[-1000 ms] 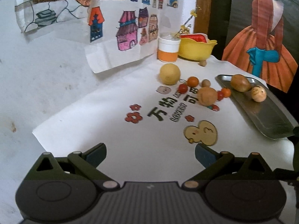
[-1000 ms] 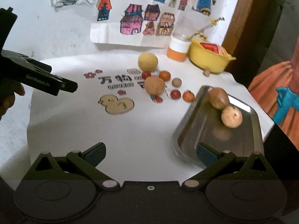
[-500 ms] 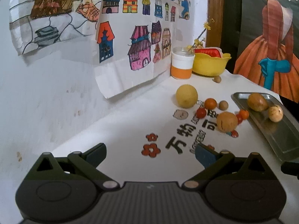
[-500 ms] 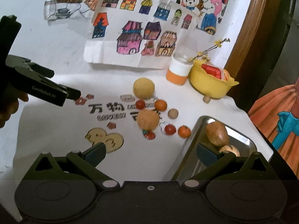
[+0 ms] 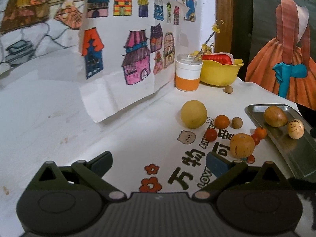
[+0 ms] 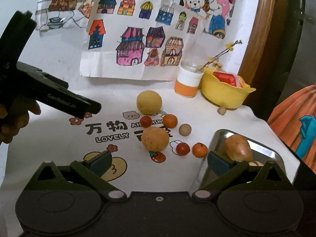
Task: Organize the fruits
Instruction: 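Grasp the large orange with the right tool while the left tool grasps a small red fruit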
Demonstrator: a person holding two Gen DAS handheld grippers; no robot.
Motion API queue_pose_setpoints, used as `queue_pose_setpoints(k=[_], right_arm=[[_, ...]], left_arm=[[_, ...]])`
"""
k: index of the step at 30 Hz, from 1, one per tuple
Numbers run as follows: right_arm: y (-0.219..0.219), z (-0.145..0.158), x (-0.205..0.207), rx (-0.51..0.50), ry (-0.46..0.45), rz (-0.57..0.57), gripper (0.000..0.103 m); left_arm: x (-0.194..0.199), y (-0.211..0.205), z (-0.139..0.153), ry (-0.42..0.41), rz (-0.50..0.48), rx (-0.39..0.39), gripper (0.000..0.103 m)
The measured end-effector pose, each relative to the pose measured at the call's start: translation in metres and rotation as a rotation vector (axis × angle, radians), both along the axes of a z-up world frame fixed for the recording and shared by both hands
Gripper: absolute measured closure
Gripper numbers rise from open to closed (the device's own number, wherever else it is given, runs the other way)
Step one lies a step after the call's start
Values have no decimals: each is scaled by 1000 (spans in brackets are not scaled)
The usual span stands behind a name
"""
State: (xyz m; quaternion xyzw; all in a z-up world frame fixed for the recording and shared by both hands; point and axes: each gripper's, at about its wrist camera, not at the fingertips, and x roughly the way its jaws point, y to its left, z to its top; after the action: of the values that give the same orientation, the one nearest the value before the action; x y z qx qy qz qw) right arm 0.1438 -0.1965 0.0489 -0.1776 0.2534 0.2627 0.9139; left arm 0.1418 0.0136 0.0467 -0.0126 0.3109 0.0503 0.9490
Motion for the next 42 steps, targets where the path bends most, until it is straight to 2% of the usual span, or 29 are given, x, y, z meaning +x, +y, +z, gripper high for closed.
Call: queue_pose_setpoints(k=[15,24,31,42], right_arm=[[20,-25,46,-6,54,64,1],[35,-32,57,-20,65,96,14],[41,-35,66,-15,71,82,21],[42,-37,74,-11,88,74,26]], left_arm=[[58,-19,-18,55,-69,-19,0],[80,-16,-31,71,-153,-104,1],[93,-8,-38,86,-162,-171,1],[103,-13,-38,83,-213,-180,17]])
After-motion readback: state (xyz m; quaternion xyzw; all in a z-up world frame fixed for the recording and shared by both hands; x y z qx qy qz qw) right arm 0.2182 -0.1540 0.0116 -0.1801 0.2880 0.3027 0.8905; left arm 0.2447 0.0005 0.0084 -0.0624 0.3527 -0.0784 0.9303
